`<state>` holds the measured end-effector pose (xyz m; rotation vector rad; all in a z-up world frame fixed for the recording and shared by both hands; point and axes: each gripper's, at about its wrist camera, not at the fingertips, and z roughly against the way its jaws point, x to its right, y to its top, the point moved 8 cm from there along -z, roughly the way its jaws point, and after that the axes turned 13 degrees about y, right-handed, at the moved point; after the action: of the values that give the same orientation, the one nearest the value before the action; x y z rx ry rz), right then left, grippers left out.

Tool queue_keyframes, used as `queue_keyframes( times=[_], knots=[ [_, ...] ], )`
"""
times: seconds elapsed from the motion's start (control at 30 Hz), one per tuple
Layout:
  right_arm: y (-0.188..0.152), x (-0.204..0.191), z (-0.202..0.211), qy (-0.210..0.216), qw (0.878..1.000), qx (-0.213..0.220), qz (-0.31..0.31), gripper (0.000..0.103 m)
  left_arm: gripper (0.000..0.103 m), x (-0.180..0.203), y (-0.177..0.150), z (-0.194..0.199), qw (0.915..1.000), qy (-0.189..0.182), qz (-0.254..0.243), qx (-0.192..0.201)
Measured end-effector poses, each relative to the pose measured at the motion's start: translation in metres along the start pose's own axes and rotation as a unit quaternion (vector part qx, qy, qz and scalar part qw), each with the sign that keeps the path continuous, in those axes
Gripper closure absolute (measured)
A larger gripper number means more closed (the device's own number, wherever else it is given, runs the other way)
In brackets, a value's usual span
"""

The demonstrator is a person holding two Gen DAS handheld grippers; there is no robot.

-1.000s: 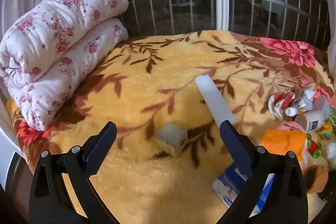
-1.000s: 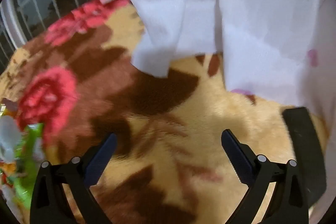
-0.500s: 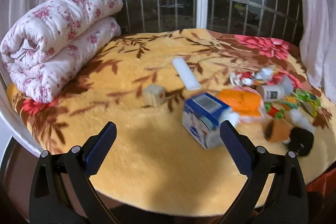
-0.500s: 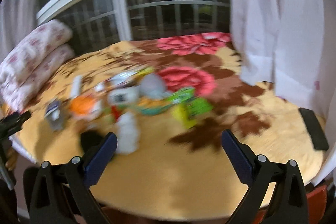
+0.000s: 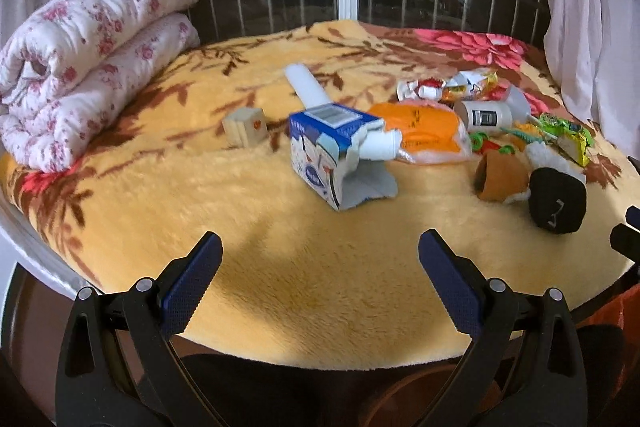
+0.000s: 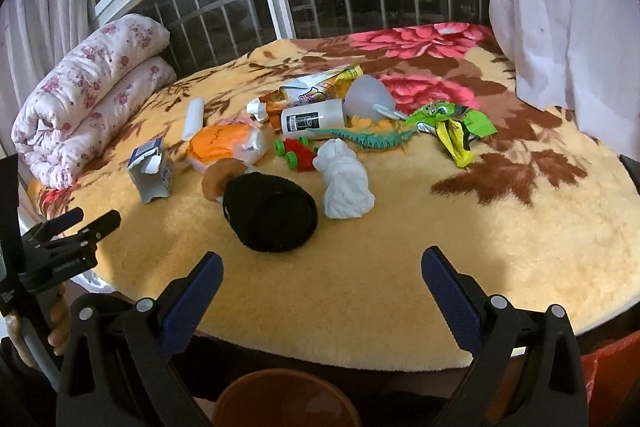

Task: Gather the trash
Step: 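Lower the right tool onto the black round object and close it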

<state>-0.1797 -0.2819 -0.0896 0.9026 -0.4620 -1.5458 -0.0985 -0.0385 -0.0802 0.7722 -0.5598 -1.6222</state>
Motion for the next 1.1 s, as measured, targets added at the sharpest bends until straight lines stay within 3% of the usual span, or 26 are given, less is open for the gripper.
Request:
queue_keyframes(
  times=[0.33, 1.1],
  knots=[
    [0.001, -0.009, -0.018, 0.000, 1.000, -0.022, 0.022, 0.005, 0.007, -0.007, 0.000, -0.008, 0.9998, 0.018, 0.002, -0.003],
    [0.000, -0.010, -0.022, -0.013, 0.999, -0.038, 0.035, 0.005, 0.007, 0.001, -0.003, -0.002, 0.9996, 0.019, -0.022, 0.002]
  ],
)
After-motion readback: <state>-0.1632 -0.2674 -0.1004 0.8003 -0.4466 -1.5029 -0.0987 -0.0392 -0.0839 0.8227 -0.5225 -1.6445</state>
